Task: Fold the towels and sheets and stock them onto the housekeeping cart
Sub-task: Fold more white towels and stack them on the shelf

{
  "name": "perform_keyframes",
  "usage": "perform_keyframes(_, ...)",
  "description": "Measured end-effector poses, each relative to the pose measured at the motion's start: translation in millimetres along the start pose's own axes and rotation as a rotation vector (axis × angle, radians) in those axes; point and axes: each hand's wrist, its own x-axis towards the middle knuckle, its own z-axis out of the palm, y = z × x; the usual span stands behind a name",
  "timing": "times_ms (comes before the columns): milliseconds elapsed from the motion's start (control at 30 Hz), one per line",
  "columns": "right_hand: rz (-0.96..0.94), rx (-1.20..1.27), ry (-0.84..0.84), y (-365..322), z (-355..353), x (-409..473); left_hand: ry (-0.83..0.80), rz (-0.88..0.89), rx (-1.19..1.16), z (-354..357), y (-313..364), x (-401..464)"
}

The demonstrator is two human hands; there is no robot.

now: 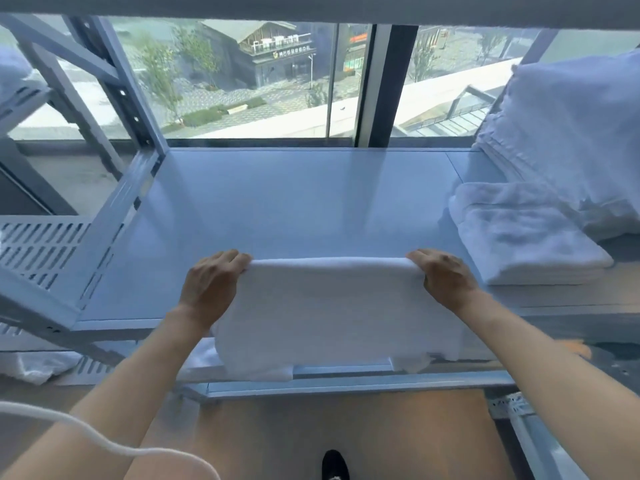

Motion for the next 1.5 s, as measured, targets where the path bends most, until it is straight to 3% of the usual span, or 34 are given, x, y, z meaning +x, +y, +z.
perform_keyframes(233, 0.085, 0.058, 0.145, 31, 11, 80, 0.078, -0.199, -0.007, 10, -18, 64)
perform_keyframes(333, 0.045, 0.069, 0.211, 24, 22, 91, 0.106, -0.220, -0.068, 11, 6, 77)
perform_keyframes(467, -0.190, 0.204, 0.080, -4, 54, 61, -0.058, -0.049, -0.242, 40, 75, 47)
perform_keyframes(667, -0.121, 0.214, -0.049, -13, 82, 26, -0.349, -0.086, -0.163, 84, 109, -12)
perform_keyframes(967, -0.001, 0.260, -0.017, -45, 85, 76, -0.355, -0.004, -0.150, 95, 47, 46)
perform_keyframes(1100, 0.020, 0.253, -0.011, -57, 80, 83, -0.333, -0.055, -0.078, 84, 68, 56)
perform_keyframes(1200, -0.106, 0.289, 0.023, -66, 79, 45, -0.264, 0.099, -0.183, 82, 111, 18)
perform_keyframes(1267, -0.207, 0.287, -0.020, -70, 82, 13, -0.317, 0.180, -0.153, 88, 128, -15)
perform_keyframes(1500, -0.341, 0.114, -0.060, -64, 89, -31, -0.191, 0.160, -0.097, 102, 137, -55)
